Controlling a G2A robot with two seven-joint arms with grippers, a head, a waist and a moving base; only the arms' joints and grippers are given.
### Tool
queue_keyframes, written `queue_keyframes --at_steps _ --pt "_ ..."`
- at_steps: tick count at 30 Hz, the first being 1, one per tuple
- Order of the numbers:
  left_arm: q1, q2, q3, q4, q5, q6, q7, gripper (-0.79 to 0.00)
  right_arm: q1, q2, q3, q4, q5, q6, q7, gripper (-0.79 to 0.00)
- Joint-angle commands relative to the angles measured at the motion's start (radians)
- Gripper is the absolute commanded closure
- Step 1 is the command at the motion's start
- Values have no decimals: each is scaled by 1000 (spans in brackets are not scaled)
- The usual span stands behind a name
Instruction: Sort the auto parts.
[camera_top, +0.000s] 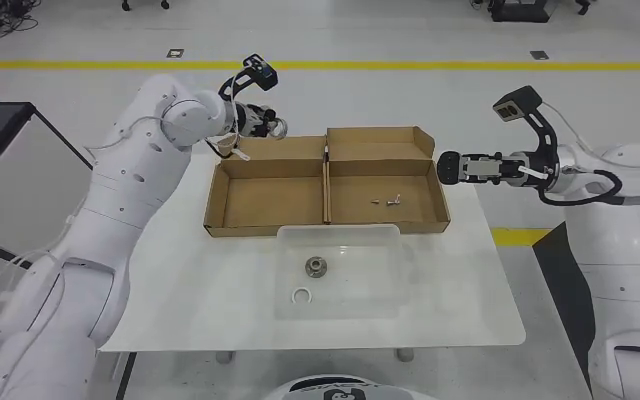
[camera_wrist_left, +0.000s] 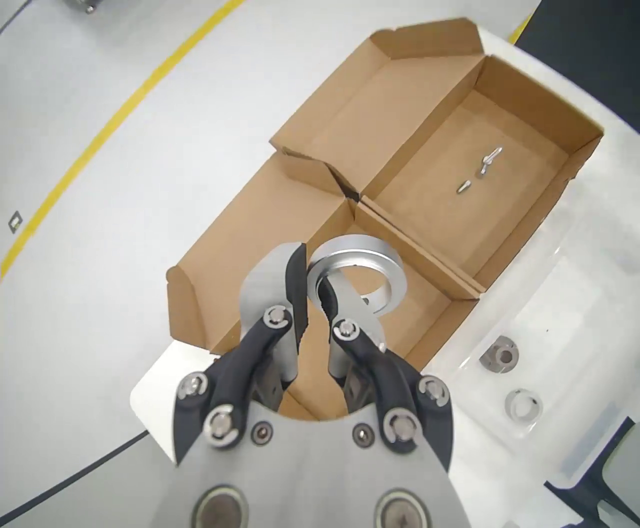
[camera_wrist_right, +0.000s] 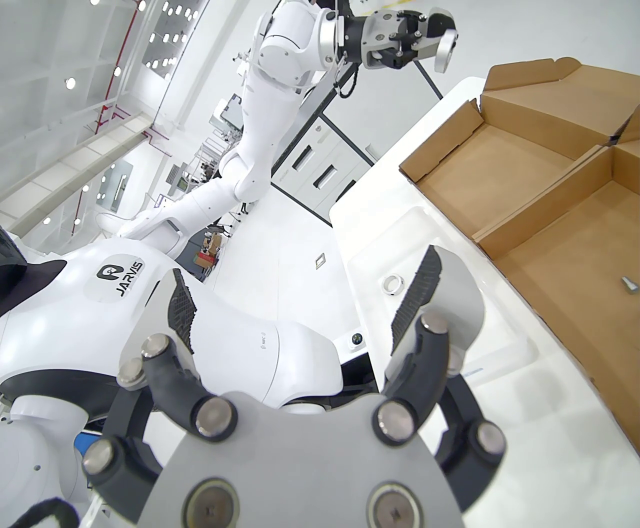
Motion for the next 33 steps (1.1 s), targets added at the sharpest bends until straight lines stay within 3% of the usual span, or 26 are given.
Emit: queue_keyframes --at_steps 1,8,21,33 --pt "-3 -5 24 22 18 -17 -19 0 0 0 0 0 0 0 0 -785" --pt "-41 -48 123 102 31 -71 -26 0 0 0 0 0 0 0 0 -785" --pt "-121 -179 314 275 7 -135 1 0 0 0 0 0 0 0 0 -785" --pt "-160 -274 398 488 -19 -200 -42 0 0 0 0 0 0 0 0 -785"
